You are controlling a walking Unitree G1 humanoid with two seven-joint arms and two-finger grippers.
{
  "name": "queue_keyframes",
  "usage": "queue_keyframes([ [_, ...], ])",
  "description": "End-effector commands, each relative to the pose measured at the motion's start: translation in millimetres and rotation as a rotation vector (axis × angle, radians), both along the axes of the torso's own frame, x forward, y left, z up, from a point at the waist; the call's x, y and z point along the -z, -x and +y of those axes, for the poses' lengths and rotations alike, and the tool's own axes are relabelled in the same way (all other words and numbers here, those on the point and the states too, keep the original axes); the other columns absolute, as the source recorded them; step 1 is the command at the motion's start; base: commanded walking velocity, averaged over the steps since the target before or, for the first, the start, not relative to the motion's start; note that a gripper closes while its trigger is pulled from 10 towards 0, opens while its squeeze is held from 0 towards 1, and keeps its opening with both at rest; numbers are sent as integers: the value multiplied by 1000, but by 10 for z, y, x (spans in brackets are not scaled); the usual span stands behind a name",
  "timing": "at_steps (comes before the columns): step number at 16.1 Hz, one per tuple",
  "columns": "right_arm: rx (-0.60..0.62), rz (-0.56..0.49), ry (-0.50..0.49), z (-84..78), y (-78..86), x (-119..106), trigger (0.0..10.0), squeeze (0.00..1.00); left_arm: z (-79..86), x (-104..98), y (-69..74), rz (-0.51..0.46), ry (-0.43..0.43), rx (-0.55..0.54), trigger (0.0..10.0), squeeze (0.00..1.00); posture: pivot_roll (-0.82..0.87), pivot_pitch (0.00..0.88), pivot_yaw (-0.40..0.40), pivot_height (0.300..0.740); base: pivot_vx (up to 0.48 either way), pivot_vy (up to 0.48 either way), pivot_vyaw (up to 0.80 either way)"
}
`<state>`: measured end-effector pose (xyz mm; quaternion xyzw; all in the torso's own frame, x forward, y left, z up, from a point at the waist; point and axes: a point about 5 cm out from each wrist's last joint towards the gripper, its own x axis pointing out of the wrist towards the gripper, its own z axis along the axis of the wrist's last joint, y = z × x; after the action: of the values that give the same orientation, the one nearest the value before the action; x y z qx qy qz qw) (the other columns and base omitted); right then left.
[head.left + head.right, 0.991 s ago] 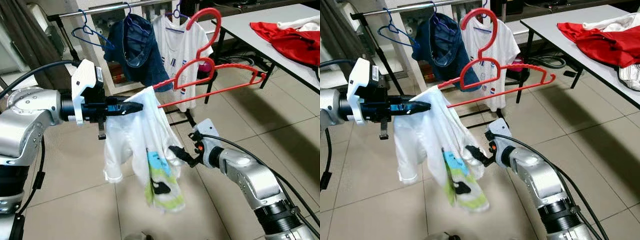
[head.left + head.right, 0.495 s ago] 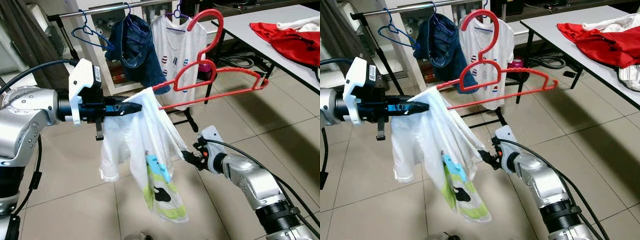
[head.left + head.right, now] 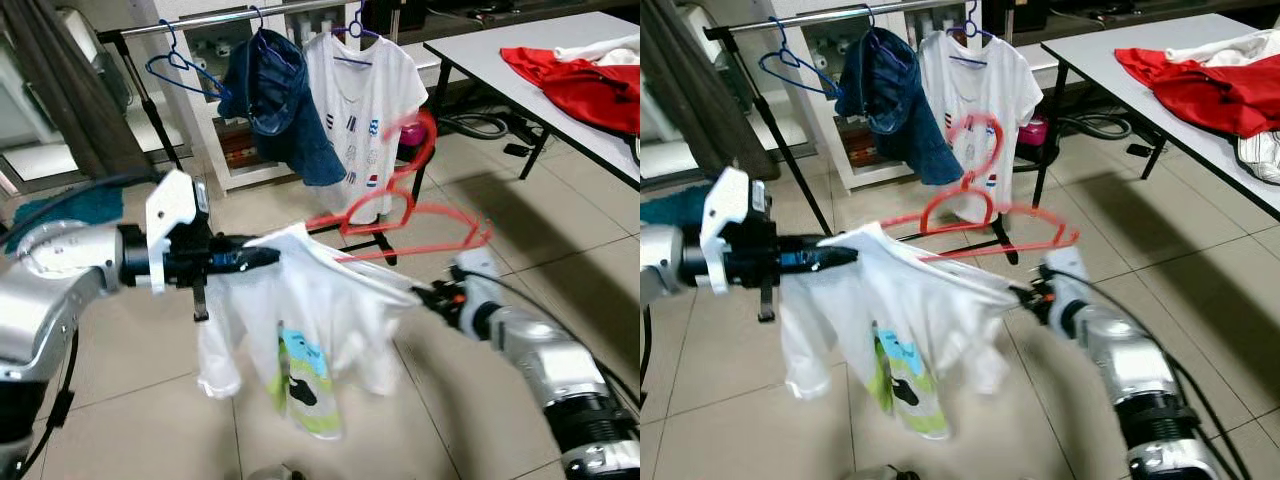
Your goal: Hang hanger
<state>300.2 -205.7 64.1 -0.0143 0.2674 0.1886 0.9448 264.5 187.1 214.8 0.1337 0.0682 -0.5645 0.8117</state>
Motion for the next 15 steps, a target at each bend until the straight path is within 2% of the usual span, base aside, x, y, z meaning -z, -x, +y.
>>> queue_keyframes([
  [1,106,48,43,-290,50,74,0,0,45,-135,11,-69,-1,-31,0,0,-99,0,103,740,0,0,0],
  [3,183,63,40,-515,60,94,0,0,43,-80,58,-60,17,-60,0,0,-104,0,100,740,0,0,0],
  [4,216,73,45,-602,67,116,0,0,41,-68,79,-58,36,-76,0,0,-107,0,101,740,0,0,0],
  [5,216,73,45,-602,67,116,0,0,41,-68,79,-58,36,-76,0,0,-107,0,101,740,0,0,0],
  [6,259,88,53,-724,82,144,0,0,41,-50,127,-50,65,-90,0,0,-109,0,100,740,0,0,0],
  [9,341,89,95,-1015,64,63,0,0,56,14,264,0,109,-72,0,0,-109,0,94,740,0,0,0],
  [10,361,86,108,-1079,60,33,0,0,73,23,271,5,119,-74,0,0,-108,0,91,740,0,0,0],
  [15,418,52,152,-1316,16,-142,0,0,230,84,333,35,53,-87,0,0,-109,0,94,740,0,0,0],
])
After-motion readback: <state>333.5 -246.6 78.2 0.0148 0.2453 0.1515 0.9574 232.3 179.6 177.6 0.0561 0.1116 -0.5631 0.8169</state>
